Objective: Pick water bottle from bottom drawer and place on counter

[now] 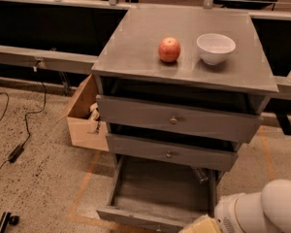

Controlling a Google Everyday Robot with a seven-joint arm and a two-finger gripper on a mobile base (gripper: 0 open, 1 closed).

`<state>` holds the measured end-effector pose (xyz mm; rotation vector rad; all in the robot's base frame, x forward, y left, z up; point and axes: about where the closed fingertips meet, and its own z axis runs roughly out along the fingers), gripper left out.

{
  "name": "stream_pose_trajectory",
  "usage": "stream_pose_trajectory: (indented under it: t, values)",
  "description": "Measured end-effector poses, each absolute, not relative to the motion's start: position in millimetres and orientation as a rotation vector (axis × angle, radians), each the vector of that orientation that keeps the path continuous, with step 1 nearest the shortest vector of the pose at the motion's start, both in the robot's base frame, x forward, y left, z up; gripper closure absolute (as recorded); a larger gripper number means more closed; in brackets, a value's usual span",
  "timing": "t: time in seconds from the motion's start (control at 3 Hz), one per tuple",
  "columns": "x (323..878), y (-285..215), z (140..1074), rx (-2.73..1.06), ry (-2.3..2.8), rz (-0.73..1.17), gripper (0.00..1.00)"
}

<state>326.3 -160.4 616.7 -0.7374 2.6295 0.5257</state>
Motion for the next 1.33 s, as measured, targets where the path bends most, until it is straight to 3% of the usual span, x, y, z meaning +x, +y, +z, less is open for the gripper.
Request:
stream_pose_trajectory:
  t: [0.33, 0.67, 1.33]
  values:
    - [288, -143, 539, -0.743, 2.715, 0.551, 0.0]
    - [283, -140, 451, -0.707, 2.802, 0.535, 0.0]
    - [374, -173, 369, -0.636, 2.743, 0.337, 0.0]
